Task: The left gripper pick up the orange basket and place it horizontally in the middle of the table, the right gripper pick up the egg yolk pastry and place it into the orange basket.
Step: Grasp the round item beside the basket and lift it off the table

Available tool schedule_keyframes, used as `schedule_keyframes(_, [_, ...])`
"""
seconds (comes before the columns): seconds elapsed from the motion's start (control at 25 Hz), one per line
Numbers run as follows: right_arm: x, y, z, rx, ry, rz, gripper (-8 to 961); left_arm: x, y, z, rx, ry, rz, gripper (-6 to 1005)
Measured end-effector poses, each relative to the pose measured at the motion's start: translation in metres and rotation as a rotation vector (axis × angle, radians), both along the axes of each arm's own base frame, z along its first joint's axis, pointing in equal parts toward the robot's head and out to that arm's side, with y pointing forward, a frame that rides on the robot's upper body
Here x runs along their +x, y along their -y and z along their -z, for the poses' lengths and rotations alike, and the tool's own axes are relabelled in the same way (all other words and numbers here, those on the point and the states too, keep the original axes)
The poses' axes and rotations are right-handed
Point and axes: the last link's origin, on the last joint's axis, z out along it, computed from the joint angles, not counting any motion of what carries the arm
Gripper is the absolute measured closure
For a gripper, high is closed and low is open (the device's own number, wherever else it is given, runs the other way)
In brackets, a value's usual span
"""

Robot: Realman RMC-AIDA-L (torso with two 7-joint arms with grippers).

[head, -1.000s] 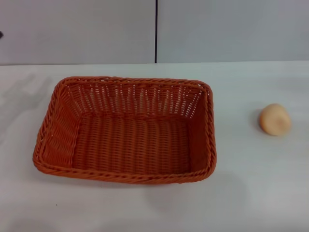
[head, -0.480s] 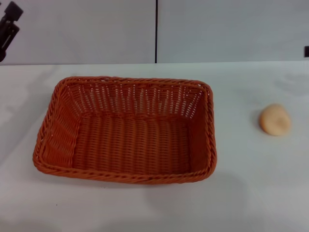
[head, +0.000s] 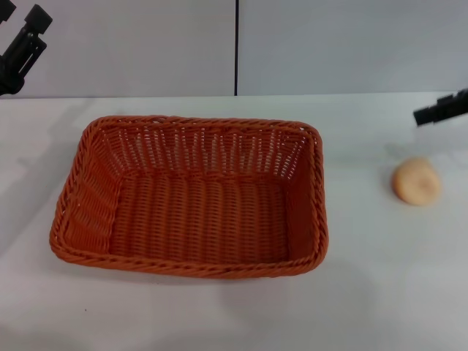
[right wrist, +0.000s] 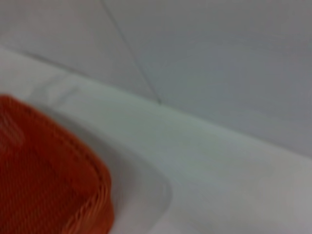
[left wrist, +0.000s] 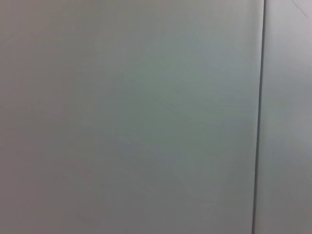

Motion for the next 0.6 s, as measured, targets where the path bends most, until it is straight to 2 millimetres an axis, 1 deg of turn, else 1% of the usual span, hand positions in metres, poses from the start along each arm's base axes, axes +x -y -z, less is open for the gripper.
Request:
schedule_keyframes(0.04, [0.0,0.0,0.0,0.0,0.0,0.0,330,0.0,0.0,0.0,0.0,0.0,0.0,319])
schedule_keyframes(0.16, [-0.001,0.002,0.013,-0.063,0.057,-0.005,199,0.0,-0.001,0.002,-0.004,0.002,-0.003,319])
schedule_keyframes(0.2, [0.0,0.003,0.021,-0.099,0.096,-0.002,197,0.001,-0.001,0.003,-0.007,0.004,-0.004,319])
schedule_keyframes(0.24, [0.0,0.003,0.021,-0.099,0.096,-0.002,195,0.001,-0.002,0.004,-0.011,0.007,-0.005,319])
schedule_keyframes(0.4, [0.004,0.007,0.037,-0.162,0.199,0.015,190,0.003,-0.005,0.007,-0.024,0.008,-0.006,320])
schedule_keyframes(0.6, [0.01,0.007,0.046,-0.167,0.289,0.035,190,0.007,-0.009,0.012,-0.051,-0.005,0.004,320])
